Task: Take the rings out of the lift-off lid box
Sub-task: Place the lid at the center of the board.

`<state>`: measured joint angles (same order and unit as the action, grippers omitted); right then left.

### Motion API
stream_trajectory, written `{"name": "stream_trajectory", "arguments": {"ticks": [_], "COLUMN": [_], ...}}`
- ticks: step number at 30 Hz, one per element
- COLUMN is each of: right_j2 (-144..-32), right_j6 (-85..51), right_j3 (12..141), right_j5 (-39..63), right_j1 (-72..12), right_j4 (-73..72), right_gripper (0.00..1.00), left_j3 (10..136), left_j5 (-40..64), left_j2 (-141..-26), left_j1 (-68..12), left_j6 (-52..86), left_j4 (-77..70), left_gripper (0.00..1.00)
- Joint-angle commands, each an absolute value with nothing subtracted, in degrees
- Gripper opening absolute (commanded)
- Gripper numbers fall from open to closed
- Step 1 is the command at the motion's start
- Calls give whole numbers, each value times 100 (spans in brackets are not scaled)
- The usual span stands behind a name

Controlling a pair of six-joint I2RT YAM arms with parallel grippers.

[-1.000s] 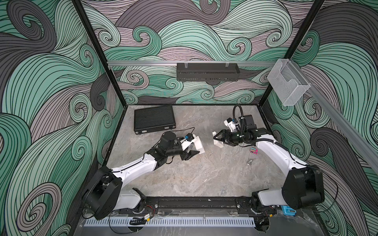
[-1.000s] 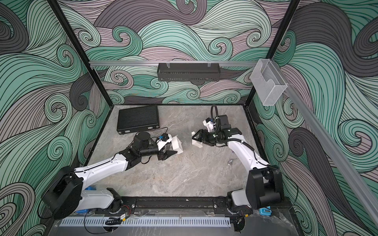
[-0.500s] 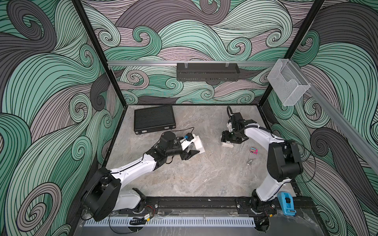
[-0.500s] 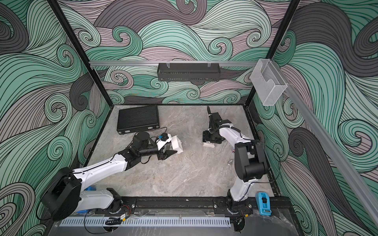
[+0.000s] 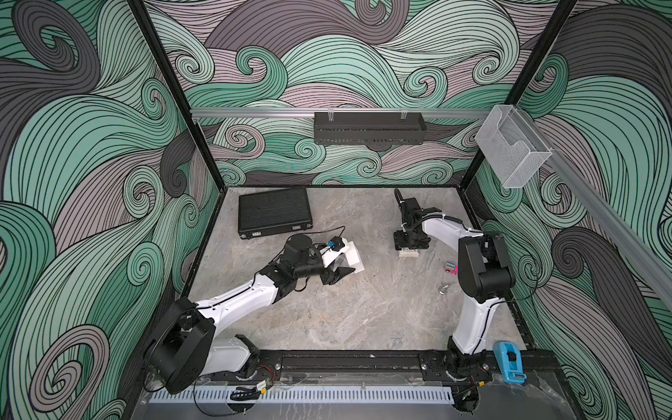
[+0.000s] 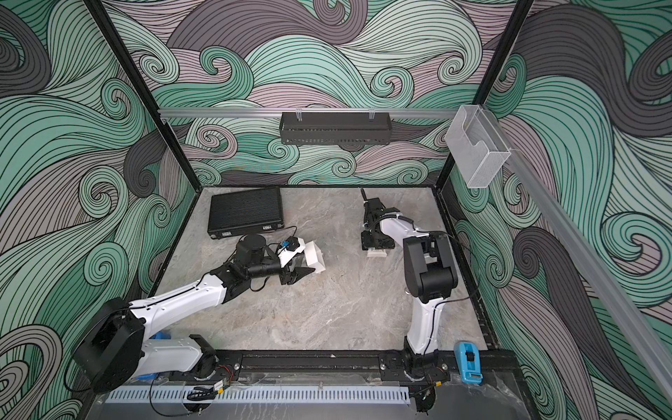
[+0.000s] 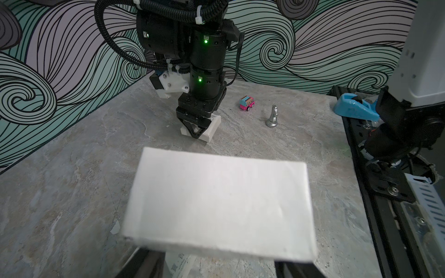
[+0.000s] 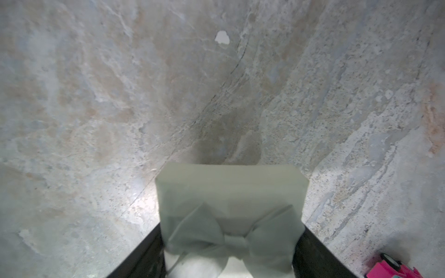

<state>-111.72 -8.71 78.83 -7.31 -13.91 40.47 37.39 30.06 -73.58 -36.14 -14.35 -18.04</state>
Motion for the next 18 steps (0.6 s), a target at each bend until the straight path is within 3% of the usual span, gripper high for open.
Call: {"name": "stream_trajectory", "arguments": {"ticks": [1, 7, 11, 15, 18], "right_j2": [-11348, -11404, -11160, -10411, -9618], "right_j6": [-765, -713, -678, -677, -694], "right_j3": [8030, 8086, 8033, 7914, 7722], "right_j5": [-872, -732, -760, -573, 209], "right_j1": [-1415, -1415, -1415, -1415, -1415], "right_j4": [4021, 4001, 4111, 4404, 4533], "right_gripper": [76, 84, 97, 99, 99], "left_j3": [3850, 3841, 3841, 3854, 3875], "left_j5": [3041, 3032, 3032, 3032, 3039], "left_j2": [-7240, -7233, -7238, -7223, -7230], "left_j1": [-3647, -3647, -3647, -3647, -3647], "left_j6": [-1380, -1389, -1388, -1389, -1384], "left_j4": [-1916, -1917, -1947, -1943, -1949], "left_gripper": [56, 56, 56, 56, 56]}}
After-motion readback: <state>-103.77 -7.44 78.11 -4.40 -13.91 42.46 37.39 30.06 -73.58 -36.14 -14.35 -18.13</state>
